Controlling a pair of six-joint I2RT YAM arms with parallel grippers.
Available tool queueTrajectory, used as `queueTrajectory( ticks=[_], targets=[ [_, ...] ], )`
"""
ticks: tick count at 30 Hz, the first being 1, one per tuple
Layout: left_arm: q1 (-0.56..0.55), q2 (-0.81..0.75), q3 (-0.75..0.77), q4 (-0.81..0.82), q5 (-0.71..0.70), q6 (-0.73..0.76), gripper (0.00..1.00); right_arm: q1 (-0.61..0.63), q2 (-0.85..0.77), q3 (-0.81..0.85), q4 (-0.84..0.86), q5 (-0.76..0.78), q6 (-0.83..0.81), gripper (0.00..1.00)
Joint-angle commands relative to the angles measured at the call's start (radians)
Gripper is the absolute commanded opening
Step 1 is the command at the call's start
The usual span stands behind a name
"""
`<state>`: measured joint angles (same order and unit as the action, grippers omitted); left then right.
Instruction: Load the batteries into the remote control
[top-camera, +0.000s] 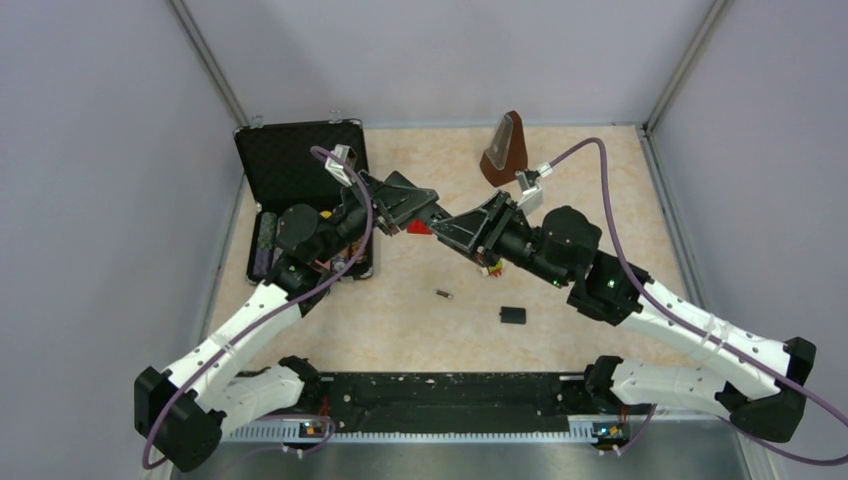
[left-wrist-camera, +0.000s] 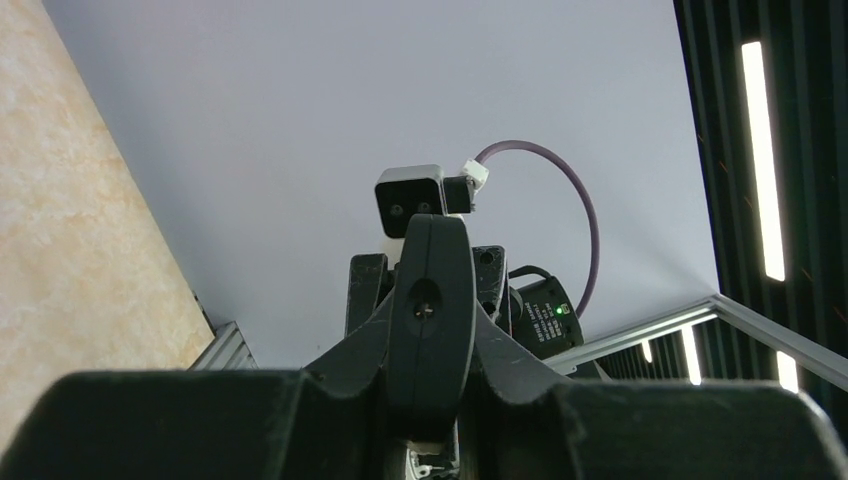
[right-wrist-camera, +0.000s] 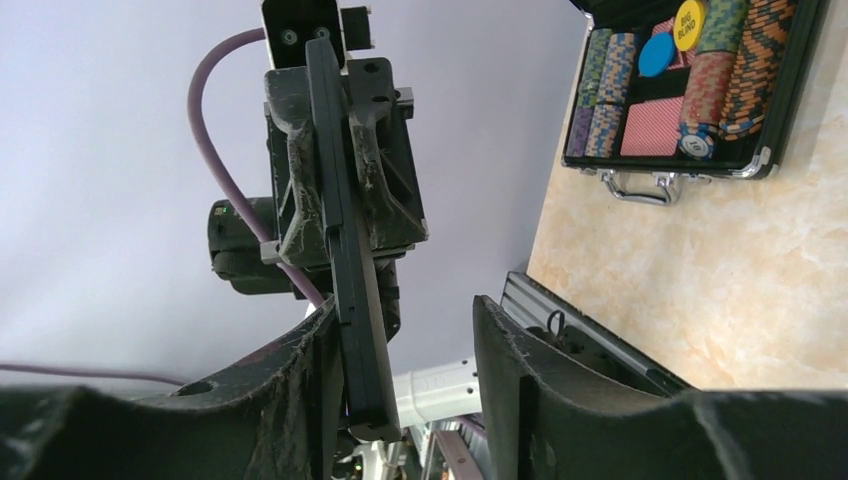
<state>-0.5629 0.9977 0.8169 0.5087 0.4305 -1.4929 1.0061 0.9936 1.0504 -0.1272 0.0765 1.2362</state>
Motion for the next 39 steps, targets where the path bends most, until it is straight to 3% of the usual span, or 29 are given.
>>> queueTrajectory(
  ticks=[1,4,7,13,19,27,33,36,39],
  targets=[
    [0.005,-0.034,0.019,0.167,-0.045,-0.040,0.00,0.001,-0.018,-0.038,-0.101,0.020,0.012,0.49],
    [0.005,-0.040,0.022,0.136,-0.044,-0.013,0.00,0.001,-0.031,-0.039,-0.088,0.018,0.004,0.62],
    [0.005,-0.048,0.019,0.103,-0.044,0.025,0.00,0.002,-0.059,-0.037,-0.047,0.018,-0.037,0.81],
    [0.006,-0.083,-0.009,-0.002,-0.041,0.155,0.00,0.002,-0.153,-0.036,0.027,0.063,-0.138,0.90],
    [0.006,-0.107,-0.080,0.005,0.022,0.234,0.00,0.000,-0.208,-0.030,0.004,0.102,-0.215,0.91],
    [0.006,-0.176,-0.131,-0.069,0.142,0.407,0.00,0.000,-0.181,0.066,-0.220,0.162,-0.445,0.88],
    [0.007,-0.238,-0.156,-0.089,0.240,0.485,0.00,0.000,-0.090,0.152,-0.308,-0.084,-0.677,0.88],
    [0.006,-0.256,-0.147,-0.106,0.292,0.530,0.00,-0.001,-0.052,0.153,-0.319,-0.205,-0.717,0.85],
    [0.006,-0.267,-0.135,-0.138,0.327,0.575,0.00,-0.001,-0.031,0.144,-0.317,-0.225,-0.710,0.80]
  ],
)
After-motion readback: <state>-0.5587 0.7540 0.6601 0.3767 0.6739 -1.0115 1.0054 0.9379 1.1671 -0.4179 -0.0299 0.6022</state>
